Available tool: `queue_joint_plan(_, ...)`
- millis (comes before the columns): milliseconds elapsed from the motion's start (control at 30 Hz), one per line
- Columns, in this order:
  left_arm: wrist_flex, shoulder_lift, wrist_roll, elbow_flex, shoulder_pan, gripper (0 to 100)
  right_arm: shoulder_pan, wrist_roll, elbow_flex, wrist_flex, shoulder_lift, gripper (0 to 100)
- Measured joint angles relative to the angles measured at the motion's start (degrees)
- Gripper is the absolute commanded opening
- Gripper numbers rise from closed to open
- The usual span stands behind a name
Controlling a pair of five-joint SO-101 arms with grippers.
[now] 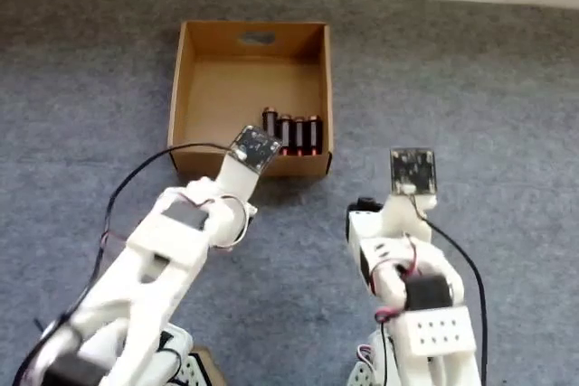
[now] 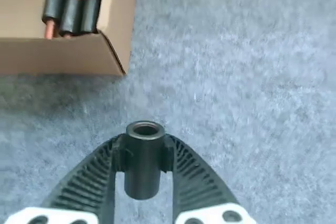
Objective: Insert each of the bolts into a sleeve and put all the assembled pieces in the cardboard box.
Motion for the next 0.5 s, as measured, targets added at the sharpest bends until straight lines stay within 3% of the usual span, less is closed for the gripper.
queue_joint_plan(267, -0.7, -16.0, 0.26, -2.37, 0.0, 1, -2.9, -0.44, 7.3, 0.0, -19.08, 0.6)
queue_joint_plan(500, -4.48, -19.34, 13.27, -16.79, 2.02, 1, -7.82, -0.44, 14.33, -5.36, -27.16, 0.9)
